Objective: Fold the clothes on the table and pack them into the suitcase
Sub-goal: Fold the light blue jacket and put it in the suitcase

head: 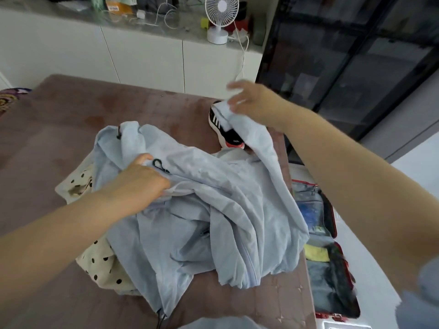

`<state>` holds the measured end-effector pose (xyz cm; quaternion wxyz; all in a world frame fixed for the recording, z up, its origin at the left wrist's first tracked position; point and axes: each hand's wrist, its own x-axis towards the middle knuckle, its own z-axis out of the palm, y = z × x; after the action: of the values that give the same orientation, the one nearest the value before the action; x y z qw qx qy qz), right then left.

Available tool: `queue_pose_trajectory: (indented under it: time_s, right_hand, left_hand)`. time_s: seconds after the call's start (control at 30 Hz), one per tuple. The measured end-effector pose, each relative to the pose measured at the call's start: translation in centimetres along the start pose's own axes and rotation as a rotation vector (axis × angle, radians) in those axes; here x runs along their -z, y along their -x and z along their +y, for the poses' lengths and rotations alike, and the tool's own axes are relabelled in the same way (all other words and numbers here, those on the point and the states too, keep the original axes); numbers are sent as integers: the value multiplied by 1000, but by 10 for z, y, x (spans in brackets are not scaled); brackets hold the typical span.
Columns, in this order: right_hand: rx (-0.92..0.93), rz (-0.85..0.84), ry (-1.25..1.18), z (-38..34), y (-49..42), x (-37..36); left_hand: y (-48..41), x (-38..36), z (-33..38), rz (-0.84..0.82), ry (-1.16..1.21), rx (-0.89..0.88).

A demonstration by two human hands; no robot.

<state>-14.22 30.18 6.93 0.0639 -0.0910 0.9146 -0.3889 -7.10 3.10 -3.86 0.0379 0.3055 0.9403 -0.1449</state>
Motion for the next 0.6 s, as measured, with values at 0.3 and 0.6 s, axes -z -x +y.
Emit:
queue_pose_trajectory:
  time_s: [0.3, 0.6]
  right_hand:
    - [-592, -496, 464, 108, 153, -39]
    - [-843, 135, -155, 156, 231, -128]
  left_hand:
    - [-67, 64, 17, 134, 253, -69]
    - [-146, 34, 108, -166, 436, -77]
